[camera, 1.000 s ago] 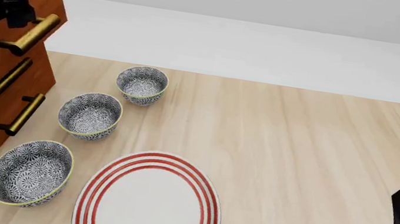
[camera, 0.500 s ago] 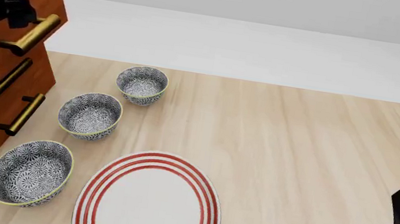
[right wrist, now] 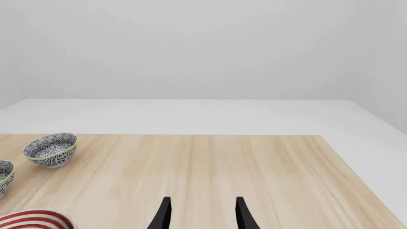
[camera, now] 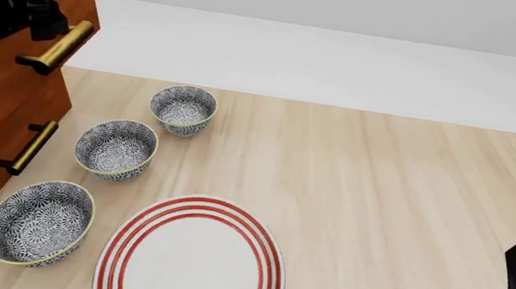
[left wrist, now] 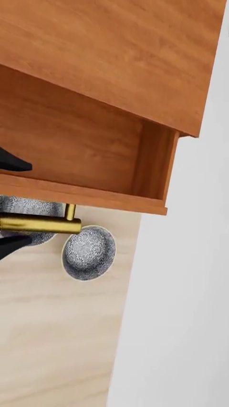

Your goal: Open the top drawer of the cabinet.

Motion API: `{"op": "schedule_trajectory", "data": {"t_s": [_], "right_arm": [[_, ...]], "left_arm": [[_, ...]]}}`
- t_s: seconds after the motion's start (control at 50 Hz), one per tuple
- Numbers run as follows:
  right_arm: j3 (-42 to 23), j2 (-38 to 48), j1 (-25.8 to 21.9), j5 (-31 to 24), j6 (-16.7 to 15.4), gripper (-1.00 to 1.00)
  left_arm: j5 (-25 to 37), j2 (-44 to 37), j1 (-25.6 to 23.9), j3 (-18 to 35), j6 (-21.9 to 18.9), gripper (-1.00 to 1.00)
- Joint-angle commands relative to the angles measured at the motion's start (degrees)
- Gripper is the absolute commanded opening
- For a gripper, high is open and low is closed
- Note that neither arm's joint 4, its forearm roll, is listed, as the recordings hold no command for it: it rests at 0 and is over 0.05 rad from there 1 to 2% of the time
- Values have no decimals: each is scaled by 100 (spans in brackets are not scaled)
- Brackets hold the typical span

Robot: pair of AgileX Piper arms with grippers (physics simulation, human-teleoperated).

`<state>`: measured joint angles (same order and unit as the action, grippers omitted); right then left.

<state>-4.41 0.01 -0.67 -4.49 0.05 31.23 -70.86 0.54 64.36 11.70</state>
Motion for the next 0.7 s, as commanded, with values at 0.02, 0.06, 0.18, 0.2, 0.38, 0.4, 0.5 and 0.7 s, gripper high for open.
{"op": "schedule_trajectory", "data": {"t_s": [0.02, 0.06, 0.18, 0.2, 0.38, 0.4, 0.5, 0.7], "right_arm": [[0, 0, 0, 0, -1, 100], [0, 0, 0, -1, 0, 100], [0, 0, 0, 0, 1, 100], [0, 0, 0, 0, 1, 100], [0, 0, -1, -1, 1, 100], [0, 0, 0, 1, -1, 100], [0, 0, 0, -1, -1, 100], [0, 0, 0, -1, 0, 100]], "left_arm": [[166, -121, -241, -533, 114, 100], [177, -98, -264, -545, 119, 100], [202, -42, -363, -600, 190, 100], [202, -42, -363, -601, 190, 100], [180, -18, -466, -672, 263, 100], [187, -22, -482, -683, 309, 100], [181, -11, -533, -734, 414, 100], [104, -27, -627, -859, 536, 100]]}}
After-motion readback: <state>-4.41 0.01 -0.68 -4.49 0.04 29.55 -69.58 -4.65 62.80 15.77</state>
